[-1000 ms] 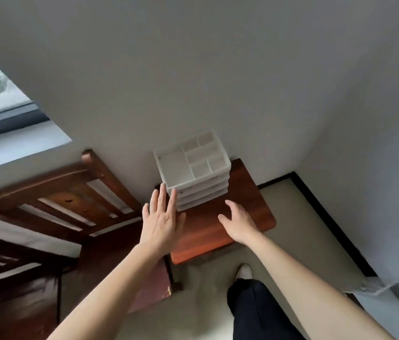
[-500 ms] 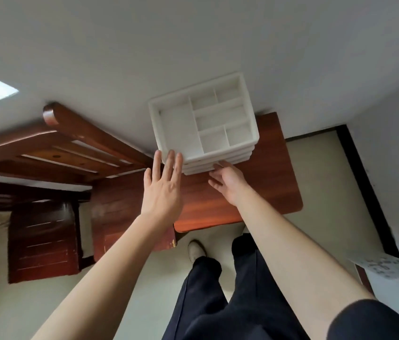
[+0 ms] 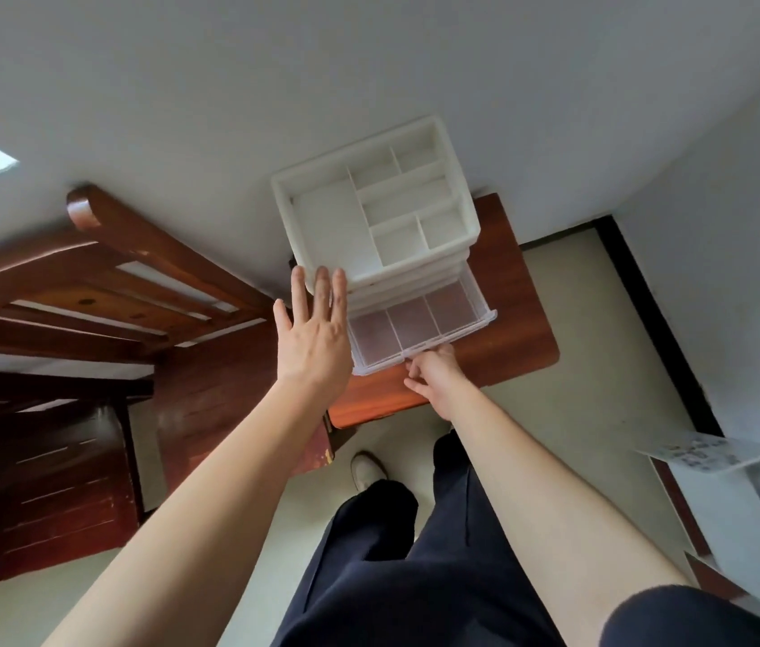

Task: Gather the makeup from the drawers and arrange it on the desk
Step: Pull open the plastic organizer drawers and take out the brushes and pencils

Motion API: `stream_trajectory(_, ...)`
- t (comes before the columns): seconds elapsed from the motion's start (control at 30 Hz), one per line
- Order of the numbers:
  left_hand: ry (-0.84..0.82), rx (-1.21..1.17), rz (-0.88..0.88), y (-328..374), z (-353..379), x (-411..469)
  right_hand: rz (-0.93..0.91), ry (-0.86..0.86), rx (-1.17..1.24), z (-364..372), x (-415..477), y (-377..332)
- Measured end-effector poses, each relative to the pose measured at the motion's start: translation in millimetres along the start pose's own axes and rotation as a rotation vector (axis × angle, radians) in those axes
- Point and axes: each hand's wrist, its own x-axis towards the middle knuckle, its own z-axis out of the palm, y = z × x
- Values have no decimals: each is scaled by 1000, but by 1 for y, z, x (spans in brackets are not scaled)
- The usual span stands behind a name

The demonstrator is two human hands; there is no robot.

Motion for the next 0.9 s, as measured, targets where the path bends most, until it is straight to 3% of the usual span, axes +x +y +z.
stream_trajectory(0.4, -12, -33, 5, -2, 4, 2, -25, 8, 1, -21, -31, 9)
stream_trajectory(0.53, 32, -91, 17, -6, 10, 1, -167, 134, -410, -37, -38, 4)
stream_trajectory(0.7, 384, -419, -46, 2, 31, -21, -431, 180, -945, -54, -52, -25)
stream_trajectory(0.73, 388, -509, -106, 6, 42, -24, -501, 179, -1041, -54, -53, -32)
stream_trajectory(0.83, 89, -833, -329, 16, 59, -24, -693, 140, -1358, -50, -45, -50)
stream_trajectory(0.9, -149, -872, -385, 19, 63, -19, -744, 55, -1519, -43, -32, -60)
